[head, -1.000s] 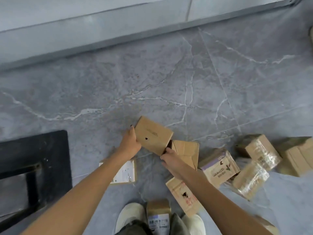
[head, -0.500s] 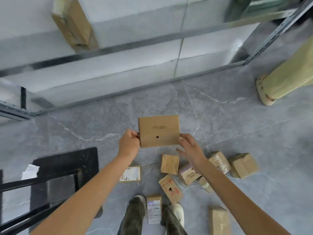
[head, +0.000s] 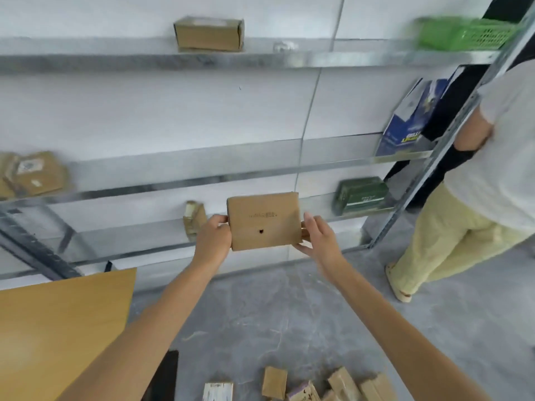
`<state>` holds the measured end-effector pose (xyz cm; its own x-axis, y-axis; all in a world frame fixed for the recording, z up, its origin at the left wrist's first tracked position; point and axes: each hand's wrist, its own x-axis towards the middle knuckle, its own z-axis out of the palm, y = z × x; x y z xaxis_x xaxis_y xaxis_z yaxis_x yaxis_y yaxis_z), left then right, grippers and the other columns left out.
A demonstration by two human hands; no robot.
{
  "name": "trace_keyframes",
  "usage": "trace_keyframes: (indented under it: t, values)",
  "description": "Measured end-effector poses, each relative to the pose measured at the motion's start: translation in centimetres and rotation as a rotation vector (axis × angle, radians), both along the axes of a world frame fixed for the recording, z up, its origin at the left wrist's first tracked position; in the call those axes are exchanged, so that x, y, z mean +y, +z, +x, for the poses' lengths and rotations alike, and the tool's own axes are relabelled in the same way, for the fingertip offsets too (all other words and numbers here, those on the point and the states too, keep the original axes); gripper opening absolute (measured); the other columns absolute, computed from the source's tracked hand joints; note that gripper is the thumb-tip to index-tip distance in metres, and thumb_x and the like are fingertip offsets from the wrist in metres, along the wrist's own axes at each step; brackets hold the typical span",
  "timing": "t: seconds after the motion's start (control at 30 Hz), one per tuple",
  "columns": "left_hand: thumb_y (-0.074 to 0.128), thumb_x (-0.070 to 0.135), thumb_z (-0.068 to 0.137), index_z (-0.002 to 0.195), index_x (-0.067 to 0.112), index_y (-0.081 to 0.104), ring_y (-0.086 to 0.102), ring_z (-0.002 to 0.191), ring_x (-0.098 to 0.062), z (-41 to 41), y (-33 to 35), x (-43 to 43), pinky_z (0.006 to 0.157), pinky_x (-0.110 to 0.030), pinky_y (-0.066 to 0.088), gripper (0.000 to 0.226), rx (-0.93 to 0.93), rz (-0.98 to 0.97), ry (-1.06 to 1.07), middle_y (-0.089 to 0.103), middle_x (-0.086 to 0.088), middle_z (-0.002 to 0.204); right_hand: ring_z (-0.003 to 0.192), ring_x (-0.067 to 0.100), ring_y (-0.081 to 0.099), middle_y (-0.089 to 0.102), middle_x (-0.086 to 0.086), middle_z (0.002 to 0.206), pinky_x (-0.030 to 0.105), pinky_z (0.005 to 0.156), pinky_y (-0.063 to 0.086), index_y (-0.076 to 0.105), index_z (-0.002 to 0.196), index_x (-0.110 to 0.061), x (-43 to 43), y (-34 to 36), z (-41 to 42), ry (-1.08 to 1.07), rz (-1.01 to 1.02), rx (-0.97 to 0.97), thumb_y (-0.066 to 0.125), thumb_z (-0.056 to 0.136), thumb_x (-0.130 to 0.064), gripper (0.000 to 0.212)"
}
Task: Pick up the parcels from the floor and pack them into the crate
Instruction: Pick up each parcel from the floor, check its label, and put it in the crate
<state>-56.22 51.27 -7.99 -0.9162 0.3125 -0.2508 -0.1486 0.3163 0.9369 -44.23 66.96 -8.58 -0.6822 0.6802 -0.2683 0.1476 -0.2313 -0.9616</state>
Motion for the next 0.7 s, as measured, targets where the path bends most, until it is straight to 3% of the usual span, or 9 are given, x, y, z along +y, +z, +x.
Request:
trace_keyframes:
  t: [0.1, 0.2, 0.27, 0.33, 0.5, 0.6, 0.7]
  values:
    - [0.038, 0.009, 0.093, 0.096, 0.014, 0.059, 0.065, 0.086, -0.03, 1.1, 5.5, -2.2, 0.08, -0.045, 0.056, 0.022, 0.043, 0.084, 0.074, 0.065, -0.011, 0.094, 0.076, 0.018, 0.049, 0.047, 0.008, 0.081, 0.039, 0.079, 0.056, 0.041, 0.076, -0.014, -1.9, 5.5, 0.1, 0.008, 0.045, 0.034, 0.051, 0.096, -0.035, 0.031]
    - [0.035, 0.014, 0.098, 0.092, 0.013, 0.054, 0.06, 0.089, -0.029, 2.2, 9.3, -5.3, 0.07, -0.037, 0.054, 0.02, 0.057, 0.17, 0.113, 0.06, -0.013, 0.099, 0.087, 0.02, 0.054, 0.053, 0.009, 0.091, 0.037, 0.078, 0.055, 0.047, 0.085, -0.01, -4.5, 9.4, 0.8, 0.008, 0.084, 0.053, 0.049, 0.096, -0.041, 0.033]
    - [0.036, 0.019, 0.099, 0.091, 0.012, 0.052, 0.058, 0.091, -0.028, 3.1, 10.9, -7.7, 0.072, -0.037, 0.054, 0.018, 0.055, 0.235, 0.127, 0.059, -0.013, 0.1, 0.096, 0.021, 0.058, 0.057, 0.01, 0.099, 0.038, 0.081, 0.052, 0.052, 0.097, -0.006, -6.8, 11.0, 1.6, 0.022, 0.092, 0.048, 0.045, 0.097, -0.044, 0.039]
    - [0.039, 0.026, 0.098, 0.091, 0.012, 0.05, 0.059, 0.097, -0.029, 4.3, 11.9, -10.5, 0.078, -0.042, 0.055, 0.02, 0.051, 0.245, 0.136, 0.06, -0.012, 0.104, 0.101, 0.021, 0.06, 0.059, 0.011, 0.102, 0.042, 0.087, 0.051, 0.053, 0.094, -0.01, -9.4, 12.1, 2.6, 0.037, 0.102, 0.021, 0.041, 0.097, -0.048, 0.04]
    - [0.046, 0.046, 0.095, 0.101, 0.009, 0.051, 0.062, 0.098, -0.026, 7.0, 13.4, -17.4, 0.088, -0.05, 0.053, 0.037, 0.008, 0.266, 0.09, 0.063, -0.011, 0.108, 0.097, 0.017, 0.061, 0.062, 0.007, 0.104, 0.047, 0.095, 0.048, 0.056, 0.102, -0.012, -15.3, 13.8, 4.8, 0.043, 0.091, -0.024, 0.038, 0.094, -0.057, 0.05]
    - [0.057, 0.038, 0.091, 0.105, 0.016, 0.051, 0.062, 0.102, -0.023, 8.1, 13.8, -20.8, 0.091, -0.044, 0.053, 0.027, 0.003, 0.385, 0.025, 0.062, -0.009, 0.112, 0.103, 0.016, 0.059, 0.059, 0.0, 0.117, 0.048, 0.097, 0.046, 0.053, 0.118, -0.02, -18.1, 14.5, 6.2, 0.072, 0.087, -0.027, 0.036, 0.089, -0.067, 0.058]
    - [0.064, 0.015, 0.088, 0.131, 0.028, 0.046, 0.06, 0.111, -0.017, 8.8, 14.0, -23.9, 0.094, -0.035, 0.05, 0.049, 0.067, 0.484, -0.153, 0.06, -0.002, 0.117, 0.119, 0.019, 0.052, 0.052, -0.005, 0.129, 0.052, 0.105, 0.037, 0.048, 0.13, -0.025, -19.7, 15.0, 7.7, 0.115, 0.068, -0.036, 0.028, 0.084, -0.075, 0.071]
